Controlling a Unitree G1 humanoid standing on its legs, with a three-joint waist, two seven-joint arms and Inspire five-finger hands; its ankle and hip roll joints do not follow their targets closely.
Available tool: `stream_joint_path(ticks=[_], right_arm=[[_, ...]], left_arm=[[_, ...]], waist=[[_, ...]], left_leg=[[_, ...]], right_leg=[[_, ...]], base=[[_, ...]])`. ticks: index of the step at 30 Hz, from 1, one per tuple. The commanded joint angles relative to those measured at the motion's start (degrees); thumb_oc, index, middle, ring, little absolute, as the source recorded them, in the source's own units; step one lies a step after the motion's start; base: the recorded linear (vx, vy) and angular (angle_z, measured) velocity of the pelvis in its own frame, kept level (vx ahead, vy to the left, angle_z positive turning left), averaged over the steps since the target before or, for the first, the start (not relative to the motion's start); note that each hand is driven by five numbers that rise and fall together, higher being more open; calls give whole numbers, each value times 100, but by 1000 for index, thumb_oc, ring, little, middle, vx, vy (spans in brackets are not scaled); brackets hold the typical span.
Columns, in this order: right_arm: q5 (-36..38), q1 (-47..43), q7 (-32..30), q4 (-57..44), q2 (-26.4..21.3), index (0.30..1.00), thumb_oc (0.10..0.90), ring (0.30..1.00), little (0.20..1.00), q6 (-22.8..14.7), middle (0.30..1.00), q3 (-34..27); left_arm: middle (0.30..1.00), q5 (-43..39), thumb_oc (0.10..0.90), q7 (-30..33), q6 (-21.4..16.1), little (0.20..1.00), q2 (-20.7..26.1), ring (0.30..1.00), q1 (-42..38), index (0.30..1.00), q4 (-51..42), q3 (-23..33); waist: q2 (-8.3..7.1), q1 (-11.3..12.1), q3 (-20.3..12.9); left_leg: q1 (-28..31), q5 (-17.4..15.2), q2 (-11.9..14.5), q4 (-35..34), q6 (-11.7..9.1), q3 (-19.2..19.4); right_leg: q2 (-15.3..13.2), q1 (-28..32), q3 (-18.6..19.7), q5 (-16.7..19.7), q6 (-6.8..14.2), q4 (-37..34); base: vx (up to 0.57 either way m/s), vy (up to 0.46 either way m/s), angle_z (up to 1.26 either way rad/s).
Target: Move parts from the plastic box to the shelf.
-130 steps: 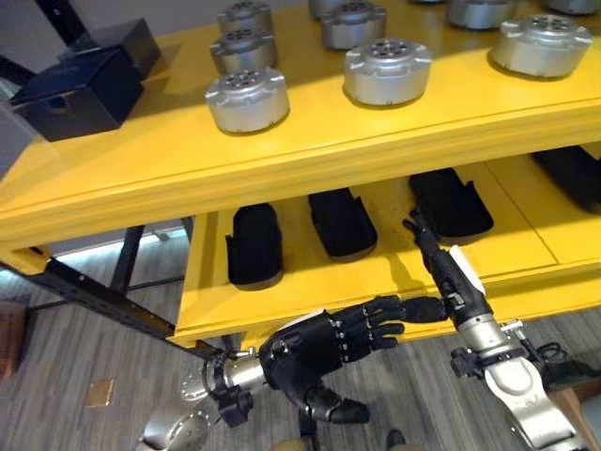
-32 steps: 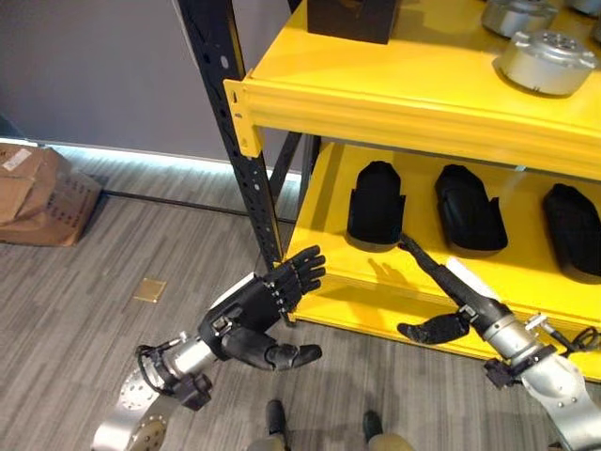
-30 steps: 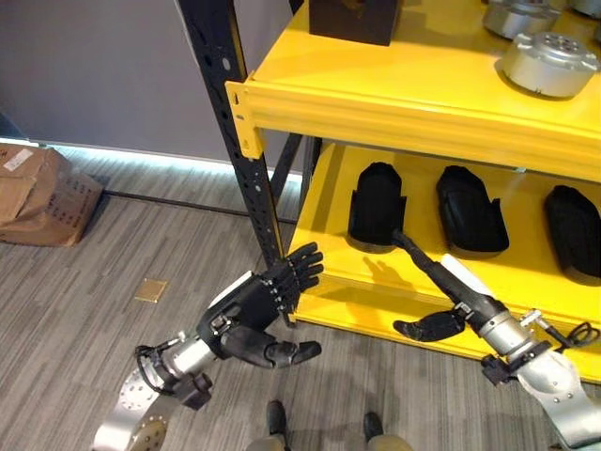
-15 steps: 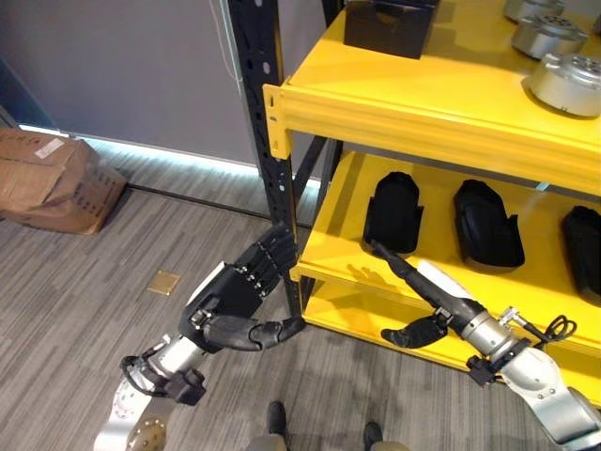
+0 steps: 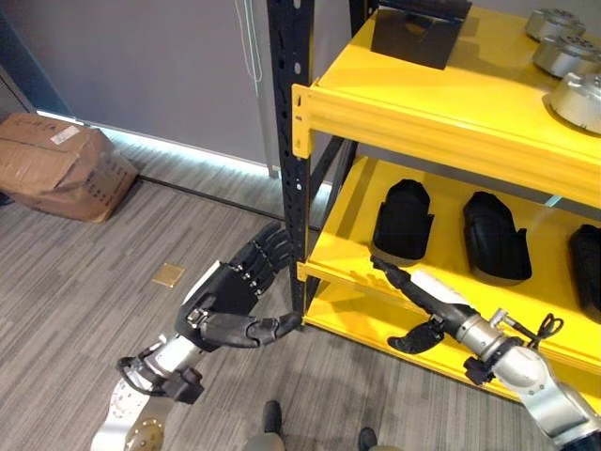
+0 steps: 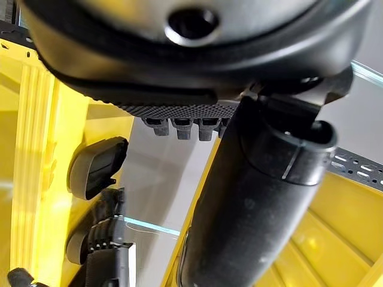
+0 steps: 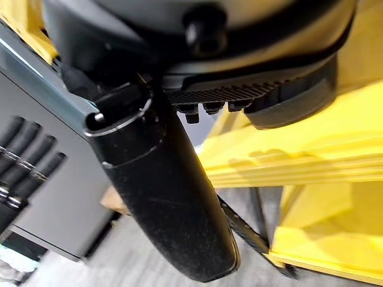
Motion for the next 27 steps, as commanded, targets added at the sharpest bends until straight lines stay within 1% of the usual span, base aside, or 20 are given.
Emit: stream_joint_path(ticks=[1, 3, 5, 6, 13, 17, 27], right_arm=[[-144, -888, -419, -132, -158, 1000, 900, 1000, 1000, -444, 1000, 23], [-322, -1001, -411, -26, -226, 1000, 900, 1000, 1000, -475, 1000, 116], [-463, -1107, -412, 105, -316, 1000, 900, 1000, 1000, -390, 1000, 200], [-532, -1163, -447, 251, -396, 1000, 900, 1000, 1000, -405, 1000, 231], [-783, -1365, -562, 549, -530, 1000, 900, 1000, 1000, -394, 1000, 344], [-778, -1547, -543, 648, -500, 1000, 900, 1000, 1000, -304, 1000, 415], [-913, -1712, -571, 1017, -433, 1000, 900, 1000, 1000, -375, 1000, 512]], left_arm=[[1000, -40, 900, -125, -396, 1000, -122, 1000, -486, 1000, -430, 147], [1000, -58, 900, -133, -376, 1000, -101, 1000, -523, 1000, -415, 119], [1000, -106, 900, -141, -312, 1000, -55, 1000, -552, 1000, -426, 131], [1000, -102, 900, -154, -303, 1000, -43, 1000, -528, 1000, -421, 142], [1000, -154, 900, -233, -249, 1000, -8, 1000, -519, 1000, -403, 137], [1000, -142, 900, -259, -205, 1000, -18, 1000, -544, 1000, -379, 128], [1000, -102, 900, -307, -139, 1000, -32, 1000, -520, 1000, -354, 167]], waist=[[-23, 169, -224], [-17, 194, -208], [-15, 238, -190], [-15, 262, -195], [-11, 344, -168], [-5, 375, -152], [29, 456, -139]], left_leg=[[512, -978, -63, 209, 196, 166], [490, -976, -57, 235, 191, 148], [477, -973, -41, 259, 178, 130], [479, -969, -37, 259, 172, 116], [430, -959, -17, 310, 156, 64], [411, -963, -7, 349, 145, 44], [380, -949, 18, 392, 119, -22]], right_leg=[[-95, -478, -579, 375, 27, 44], [-83, -489, -592, 354, 14, 76], [-72, -473, -616, 327, -4, 98], [-64, -455, -633, 315, -14, 97], [-47, -441, -696, 269, -48, 132], [-41, -430, -710, 241, -69, 156], [-37, -408, -788, 188, -107, 197]], base=[[0, 0, 0], [14, -21, 0], [47, -57, 1], [50, -48, 1], [16, -33, 3], [9, -35, 0], [14, -32, 2]])
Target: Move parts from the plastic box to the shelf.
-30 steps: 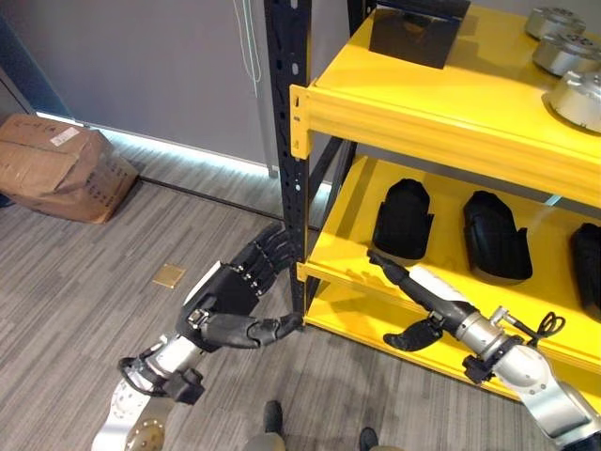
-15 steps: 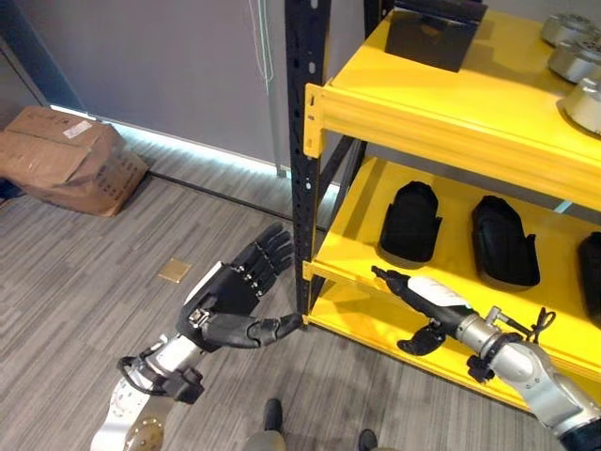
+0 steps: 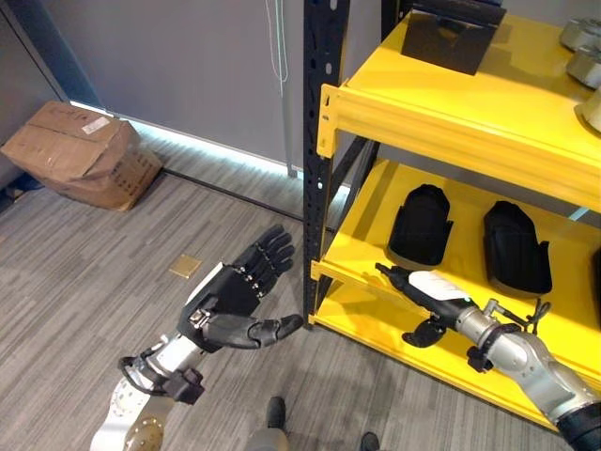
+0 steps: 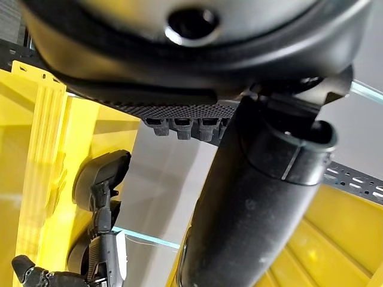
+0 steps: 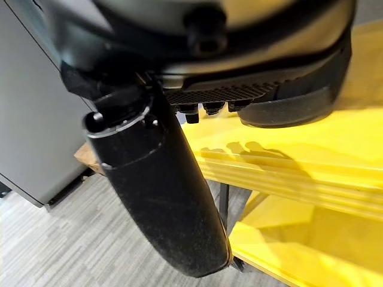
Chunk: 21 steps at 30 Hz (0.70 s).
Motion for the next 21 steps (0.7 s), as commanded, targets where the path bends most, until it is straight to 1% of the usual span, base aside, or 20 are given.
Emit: stream_joint_path(ticks=[1, 6, 11, 13, 14, 21], right_arm=[[39, -905, -407, -60, -170, 1000, 900, 1000, 1000, -267, 1000, 43], [52, -1013, -342, 61, -133, 1000, 900, 1000, 1000, -274, 1000, 124], [20, -1108, -276, 140, -150, 1000, 900, 1000, 1000, -171, 1000, 207], [-13, -1134, -300, 174, -146, 1000, 900, 1000, 1000, -144, 1000, 220], [-88, -1156, -408, 241, -137, 1000, 900, 1000, 1000, -138, 1000, 229], [-99, -1257, -405, 336, -142, 1000, 900, 1000, 1000, -109, 1000, 238]], left_arm=[[1000, -92, 900, -292, -361, 1000, -38, 1000, -512, 1000, -354, 162], [1000, -68, 900, -290, -359, 1000, -24, 1000, -487, 1000, -370, 180], [1000, -89, 900, -319, -339, 1000, 8, 1000, -519, 1000, -356, 212], [1000, -78, 900, -332, -326, 1000, 13, 1000, -523, 1000, -364, 225], [1000, -67, 900, -306, -338, 1000, 10, 1000, -518, 1000, -356, 227], [1000, -58, 900, -299, -356, 1000, 61, 1000, -478, 1000, -365, 276]], waist=[[-43, 126, -136], [-11, 171, -101], [27, 197, -42], [39, 206, -19], [56, 212, 5], [98, 228, 20]], left_leg=[[385, -977, 29, 411, 124, 62], [333, -971, 52, 475, 108, 20], [238, -955, 76, 550, 89, -22], [208, -953, 85, 575, 83, -36], [188, -942, 91, 587, 74, -56], [153, -907, 109, 602, 52, -111]], right_leg=[[-45, -447, -702, 171, -107, 228], [-28, -455, -737, 119, -147, 288], [-6, -520, -755, 73, -190, 370], [2, -539, -762, 59, -206, 395], [17, -554, -763, 45, -227, 415], [55, -572, -791, 3, -282, 451]], base=[[10, -41, 2], [18, -51, 5], [3, -49, 5], [0, -53, 7], [16, -50, 7], [18, -54, 2]])
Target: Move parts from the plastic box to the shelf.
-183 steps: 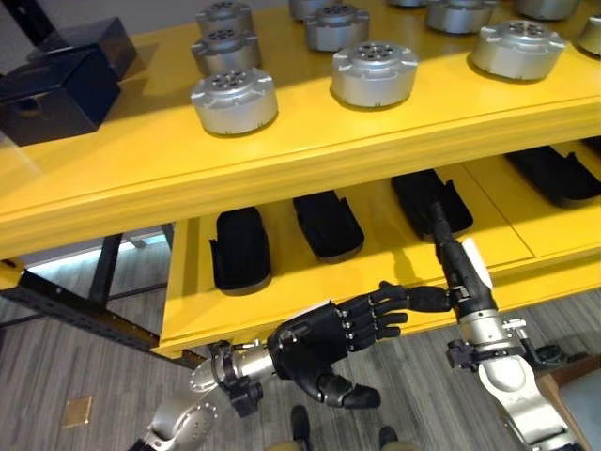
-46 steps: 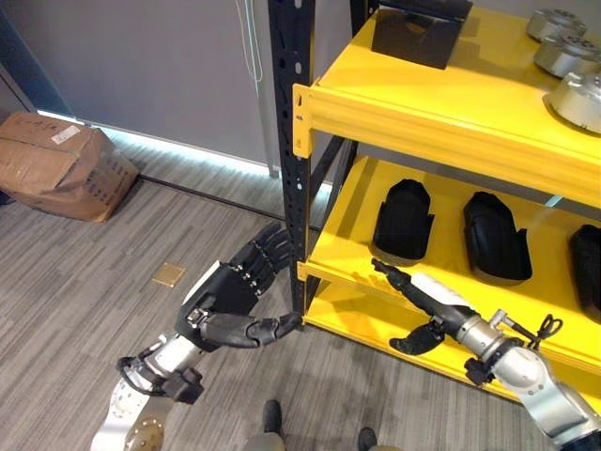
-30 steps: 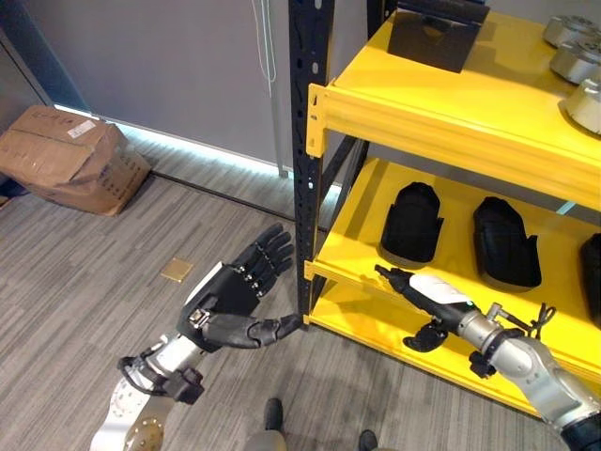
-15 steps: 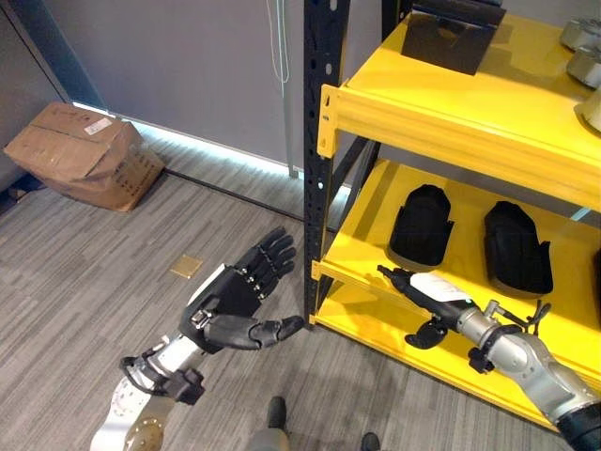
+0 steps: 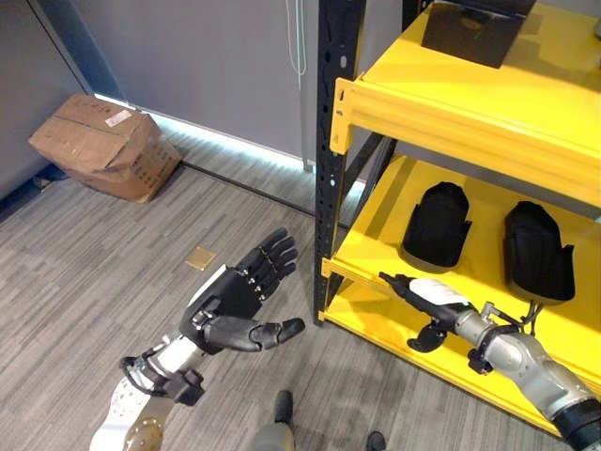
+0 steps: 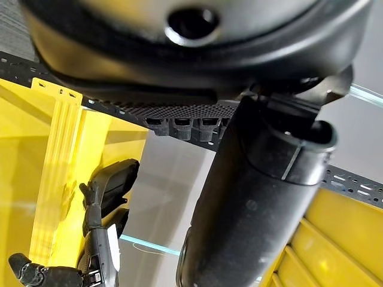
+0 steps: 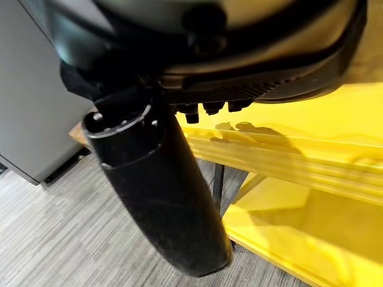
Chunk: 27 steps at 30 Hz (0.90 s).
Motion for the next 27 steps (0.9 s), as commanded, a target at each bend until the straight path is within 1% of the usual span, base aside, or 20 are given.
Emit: stream_joint_path(ticks=[1, 6, 13, 27], right_arm=[[104, -1111, -387, -15, -152, 1000, 900, 1000, 1000, -201, 1000, -6], [51, -1291, -431, 128, -178, 1000, 900, 1000, 1000, -157, 1000, 85], [2, -1332, -476, 238, -265, 1000, 900, 1000, 1000, -77, 1000, 38], [-21, -1700, -473, 550, -425, 1000, 900, 1000, 1000, 8, 1000, 83]], left_arm=[[1000, -107, 900, -214, -406, 1000, 56, 1000, -509, 1000, -357, 261], [1000, -86, 900, -220, -388, 1000, 68, 1000, -546, 1000, -375, 259], [1000, -64, 900, -231, -302, 1000, 96, 1000, -475, 1000, -417, 314], [1000, -106, 900, -232, -296, 1000, 120, 1000, -500, 1000, -394, 330]], waist=[[-65, 117, -11], [-23, 133, -3], [30, 144, -32], [155, 121, 67]], left_leg=[[281, -964, 98, 608, 93, 48], [257, -949, 116, 646, 72, -1], [263, -943, 144, 681, 50, -65], [213, -931, 198, 806, -14, -163]], right_leg=[[18, -539, -617, 30, -254, 460], [36, -548, -628, -12, -291, 516], [59, -544, -636, -74, -335, 594], [117, -629, -628, -179, -437, 783]], base=[[10, -36, 0], [10, -37, 1], [31, -49, 2], [14, -46, 1]])
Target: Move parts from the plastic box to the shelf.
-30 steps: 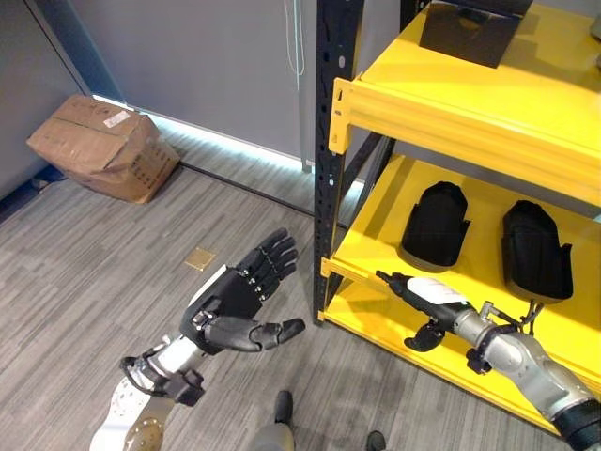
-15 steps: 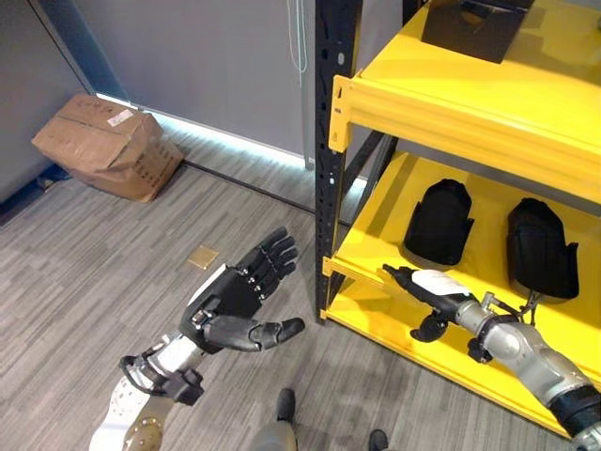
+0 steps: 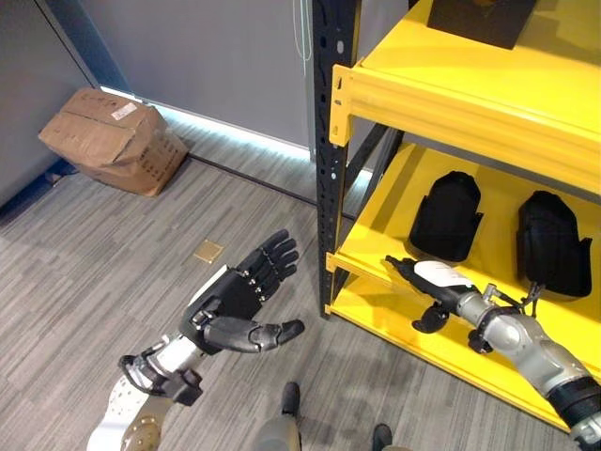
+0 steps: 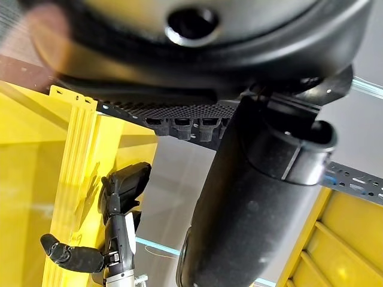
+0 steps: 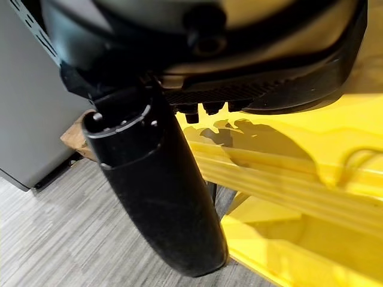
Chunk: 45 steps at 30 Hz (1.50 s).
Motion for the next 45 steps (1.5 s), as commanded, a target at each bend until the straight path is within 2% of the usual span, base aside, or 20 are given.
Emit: stream_joint_path(ticks=[1, 16, 30, 32, 45], right_arm=[[16, -882, -396, -161, -438, 1000, 900, 1000, 1000, -125, 1000, -55], [-67, -749, -260, -131, -721, 1000, 900, 1000, 1000, -202, 1000, -249], [-68, -1032, -174, -164, -849, 1000, 900, 1000, 1000, -218, 1000, -114], [-187, -1156, -116, -107, -891, 1000, 900, 1000, 1000, -198, 1000, -12], [-45, -1441, -53, -13, -834, 1000, 900, 1000, 1000, -101, 1000, 210]], left_arm=[[1000, -99, 900, -118, -403, 1000, 85, 1000, -464, 1000, -402, 289], [1000, -138, 900, -193, -412, 1000, 1, 1000, -295, 1000, -411, 411], [1000, -99, 900, -230, -438, 1000, -86, 1000, -265, 1000, -379, 410], [1000, 20, 900, -28, -594, 1000, -43, 1000, -271, 1000, -374, 396], [1000, -50, 900, -87, -491, 1000, -70, 1000, -366, 1000, -350, 439]], waist=[[-54, 62, -133], [-77, 26, -203], [-117, 58, -262], [-116, 84, -275], [-131, 130, -317]], left_leg=[[229, -941, 201, 815, 18, -59], [266, -930, 290, 962, -53, -197], [286, -819, 350, 975, -116, -308], [268, -787, 344, 999, -127, -335], [302, -738, 320, 920, -136, -375]], right_leg=[[94, -653, -562, -150, -411, 803], [182, -655, -542, -291, -544, 1021], [295, -627, -553, -365, -630, 1077], [312, -622, -557, -366, -643, 1075], [336, -575, -560, -336, -653, 1002]], base=[[25, -50, 2], [31, -54, 2], [7, -26, 4], [-18, -6, 0], [-15, 3, 1]])
